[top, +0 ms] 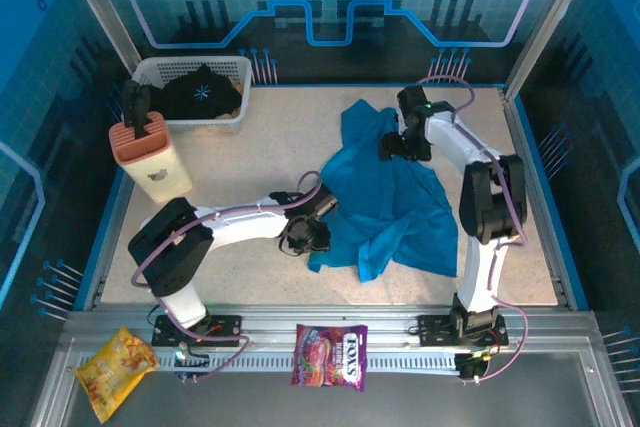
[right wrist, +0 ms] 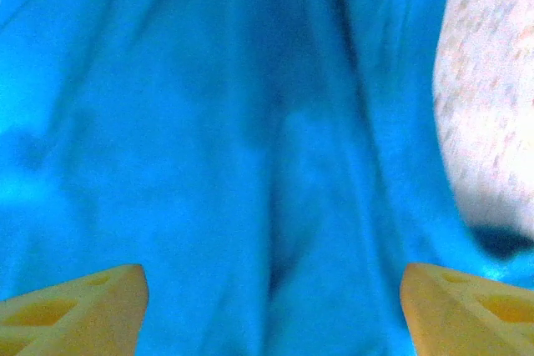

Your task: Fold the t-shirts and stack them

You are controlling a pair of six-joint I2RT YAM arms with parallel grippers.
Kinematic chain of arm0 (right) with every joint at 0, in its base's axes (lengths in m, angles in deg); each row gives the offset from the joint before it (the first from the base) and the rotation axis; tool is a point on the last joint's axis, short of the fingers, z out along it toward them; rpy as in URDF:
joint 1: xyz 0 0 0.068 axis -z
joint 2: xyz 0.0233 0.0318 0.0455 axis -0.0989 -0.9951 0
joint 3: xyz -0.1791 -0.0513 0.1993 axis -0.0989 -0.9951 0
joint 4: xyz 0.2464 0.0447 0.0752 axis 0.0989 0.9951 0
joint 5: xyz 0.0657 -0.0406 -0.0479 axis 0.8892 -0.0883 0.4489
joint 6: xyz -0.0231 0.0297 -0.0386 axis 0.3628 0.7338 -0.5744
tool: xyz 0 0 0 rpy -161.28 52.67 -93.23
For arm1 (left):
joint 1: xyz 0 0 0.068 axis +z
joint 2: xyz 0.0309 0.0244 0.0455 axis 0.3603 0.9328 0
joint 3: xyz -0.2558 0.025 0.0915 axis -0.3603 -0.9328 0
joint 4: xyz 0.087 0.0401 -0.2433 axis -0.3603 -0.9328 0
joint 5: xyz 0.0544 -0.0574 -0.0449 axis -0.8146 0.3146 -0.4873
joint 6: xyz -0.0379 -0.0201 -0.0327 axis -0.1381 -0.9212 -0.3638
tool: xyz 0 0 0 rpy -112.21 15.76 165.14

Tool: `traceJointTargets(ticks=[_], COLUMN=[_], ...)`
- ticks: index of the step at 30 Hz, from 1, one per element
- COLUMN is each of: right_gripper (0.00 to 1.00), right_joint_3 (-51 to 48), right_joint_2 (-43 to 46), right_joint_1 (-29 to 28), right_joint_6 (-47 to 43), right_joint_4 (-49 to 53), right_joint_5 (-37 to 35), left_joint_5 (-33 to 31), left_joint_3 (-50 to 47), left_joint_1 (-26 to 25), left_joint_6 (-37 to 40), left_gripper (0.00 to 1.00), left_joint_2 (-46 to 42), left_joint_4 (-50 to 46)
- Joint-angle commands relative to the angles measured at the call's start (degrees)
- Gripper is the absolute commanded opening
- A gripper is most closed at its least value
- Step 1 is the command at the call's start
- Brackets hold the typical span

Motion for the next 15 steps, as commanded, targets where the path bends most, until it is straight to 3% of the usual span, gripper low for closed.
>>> traceJointTargets(ticks=[1,2,7,8,12,13,15], right_gripper=[0.8,0.78,0.61,0.54,0.09,0.03,0.0], right_joint_3=[8.9,11.4,20.3,21.2,22.4,21.1,17.4], right_joint_2=[-7.8,-10.3,-20.2,-21.2,-22.8,-21.6,-18.6], right_joint_1=[1.7,2.1,3.7,4.0,5.5,6.0,6.7], right_joint_6=[-2.3,-2.6,-2.8,-2.7,-1.2,-0.9,-0.4], right_joint_4=[3.6,4.6,7.4,7.6,8.8,8.2,6.7], right_joint_5=[-4.7,-4.7,-3.5,-3.4,-2.4,-2.3,-2.9], left_joint_5=[1.4,0.7,-6.3,-7.5,-13.0,-14.9,-19.1], left_joint_3=[-0.8,-0.8,-0.2,0.1,1.9,3.0,6.1], left_joint_1=[-0.1,-0.1,0.1,0.3,2.0,2.6,4.2], left_joint_6=[-1.3,-1.5,-1.4,-1.3,0.4,1.5,4.3], left_gripper=[0.05,0.0,0.0,0.0,0.0,0.0,0.0], left_joint_2=[2.1,2.2,0.0,-0.7,-3.4,-3.9,-4.4], left_joint_4=[3.2,2.9,-1.9,-3.0,-7.5,-9.2,-12.9])
